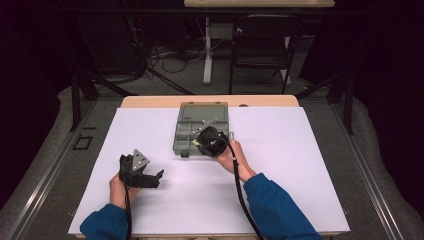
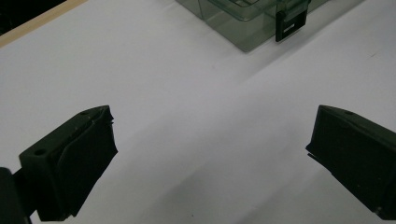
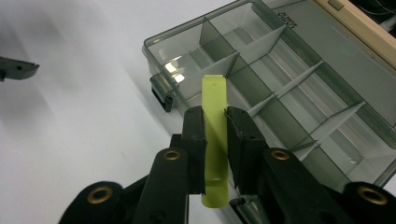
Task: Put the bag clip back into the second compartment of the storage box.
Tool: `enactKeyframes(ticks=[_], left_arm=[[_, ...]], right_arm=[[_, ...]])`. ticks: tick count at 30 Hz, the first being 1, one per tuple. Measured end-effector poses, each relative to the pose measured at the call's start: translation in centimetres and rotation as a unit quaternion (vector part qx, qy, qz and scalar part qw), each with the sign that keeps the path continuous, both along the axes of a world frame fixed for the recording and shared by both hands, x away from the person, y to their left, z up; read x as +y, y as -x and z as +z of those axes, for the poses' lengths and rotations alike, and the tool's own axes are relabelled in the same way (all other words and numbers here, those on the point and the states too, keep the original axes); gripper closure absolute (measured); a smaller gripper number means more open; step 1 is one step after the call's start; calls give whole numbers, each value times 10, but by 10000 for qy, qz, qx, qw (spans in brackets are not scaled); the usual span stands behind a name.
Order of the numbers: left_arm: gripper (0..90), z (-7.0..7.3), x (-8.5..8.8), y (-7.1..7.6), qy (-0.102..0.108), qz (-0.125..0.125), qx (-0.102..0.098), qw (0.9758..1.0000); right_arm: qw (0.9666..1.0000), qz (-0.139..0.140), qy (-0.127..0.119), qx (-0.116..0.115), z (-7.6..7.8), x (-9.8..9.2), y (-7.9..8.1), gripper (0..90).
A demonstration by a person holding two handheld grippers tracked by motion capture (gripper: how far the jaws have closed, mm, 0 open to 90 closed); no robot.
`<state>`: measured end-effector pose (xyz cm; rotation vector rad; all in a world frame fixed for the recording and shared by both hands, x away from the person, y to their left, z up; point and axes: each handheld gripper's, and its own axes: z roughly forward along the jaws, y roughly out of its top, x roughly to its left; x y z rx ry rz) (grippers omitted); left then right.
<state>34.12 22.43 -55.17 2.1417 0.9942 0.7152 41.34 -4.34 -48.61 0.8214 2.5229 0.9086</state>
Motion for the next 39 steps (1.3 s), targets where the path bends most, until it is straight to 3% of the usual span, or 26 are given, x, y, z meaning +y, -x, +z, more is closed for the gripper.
enactKeyframes(ticks=[39], left_arm=[[0,1,0,1,-2,-18,-12,10000]], right_arm=[[9985,-458,-251,164,5,12,-53,778]])
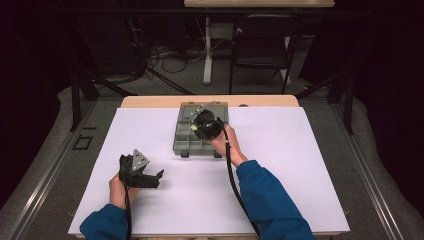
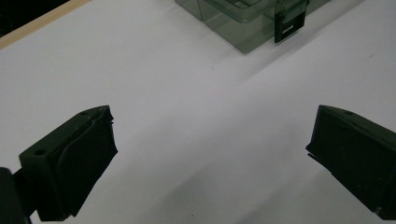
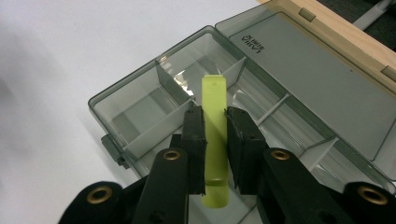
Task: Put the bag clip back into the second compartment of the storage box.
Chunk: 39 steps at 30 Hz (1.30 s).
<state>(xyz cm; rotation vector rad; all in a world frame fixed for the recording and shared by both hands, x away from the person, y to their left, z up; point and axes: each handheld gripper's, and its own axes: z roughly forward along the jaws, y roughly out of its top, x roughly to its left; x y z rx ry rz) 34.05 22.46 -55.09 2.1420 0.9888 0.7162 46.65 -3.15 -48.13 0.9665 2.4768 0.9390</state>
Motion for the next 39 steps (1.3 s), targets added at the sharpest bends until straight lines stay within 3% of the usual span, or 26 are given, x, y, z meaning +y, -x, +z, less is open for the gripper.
enactKeyframes(ticks=[30,39], left_arm=[[0,0,0,0,7,-14,-6,10000],[0,0,0,0,8,-17,-24,10000]], right_arm=[[9980,-495,-248,308,-12,8,-30,776],[9975,-605,-172,307,-14,14,-38,774]])
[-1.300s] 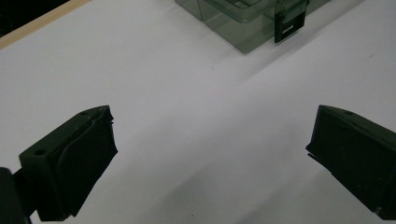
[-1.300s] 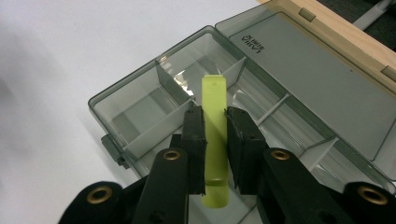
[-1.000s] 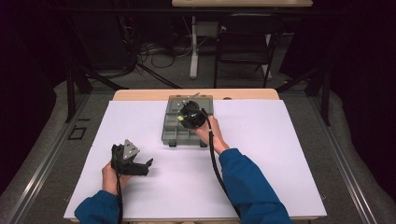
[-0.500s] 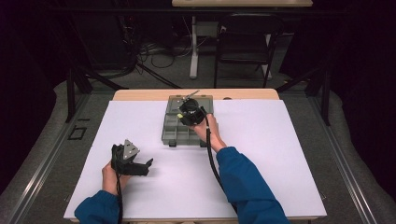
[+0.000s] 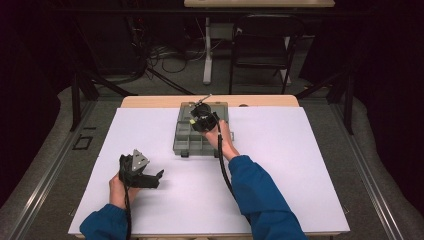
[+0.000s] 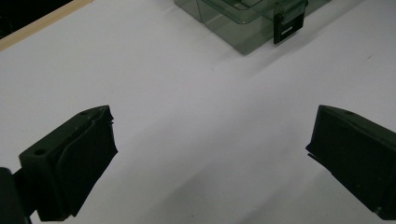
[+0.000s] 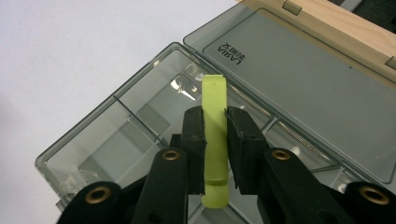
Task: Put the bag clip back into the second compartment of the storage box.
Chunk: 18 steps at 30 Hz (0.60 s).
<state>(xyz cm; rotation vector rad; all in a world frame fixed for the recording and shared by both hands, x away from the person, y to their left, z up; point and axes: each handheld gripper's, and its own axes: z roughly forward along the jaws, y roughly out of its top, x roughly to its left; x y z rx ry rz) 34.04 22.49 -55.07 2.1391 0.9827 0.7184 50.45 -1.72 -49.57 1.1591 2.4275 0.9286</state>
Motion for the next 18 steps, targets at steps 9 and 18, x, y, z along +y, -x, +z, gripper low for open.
enactKeyframes(ticks=[9,18], left_arm=[[0,0,0,0,-6,-7,-2,10000],[0,0,0,1,6,-15,0,10000]], right_arm=[[9997,-188,23,130,-9,3,-8,772],[9998,-124,-60,175,-8,6,-6,585]])
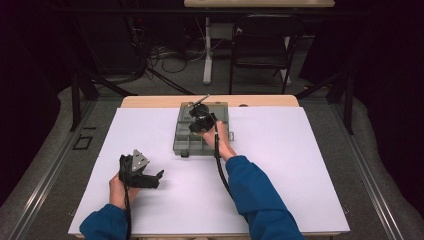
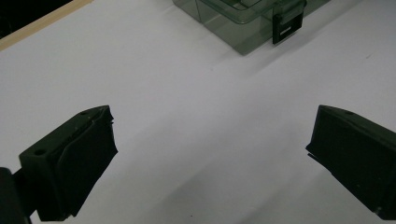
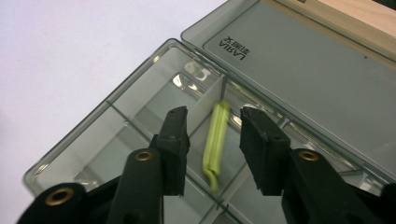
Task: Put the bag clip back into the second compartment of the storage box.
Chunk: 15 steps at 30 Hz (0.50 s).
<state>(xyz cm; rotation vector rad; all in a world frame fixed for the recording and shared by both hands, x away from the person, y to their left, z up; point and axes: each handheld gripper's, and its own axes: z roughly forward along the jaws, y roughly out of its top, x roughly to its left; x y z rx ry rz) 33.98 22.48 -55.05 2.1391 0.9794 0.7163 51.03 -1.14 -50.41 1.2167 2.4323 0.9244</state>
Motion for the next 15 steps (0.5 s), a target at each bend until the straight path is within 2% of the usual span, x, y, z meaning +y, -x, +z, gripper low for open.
enactKeyframes(ticks=[5,7,12,15], left_arm=[[0,0,0,0,-4,-4,0,10000],[0,-1,-1,0,-4,1,9,10000],[0,0,-1,0,2,0,-6,10000],[0,0,-1,0,-19,-5,-5,10000]], right_arm=[[9993,379,47,4,6,-4,11,467],[9985,550,-25,-1,8,-6,16,414],[9967,810,-25,-96,11,-14,30,243],[9960,885,-65,-105,12,-18,36,171]])
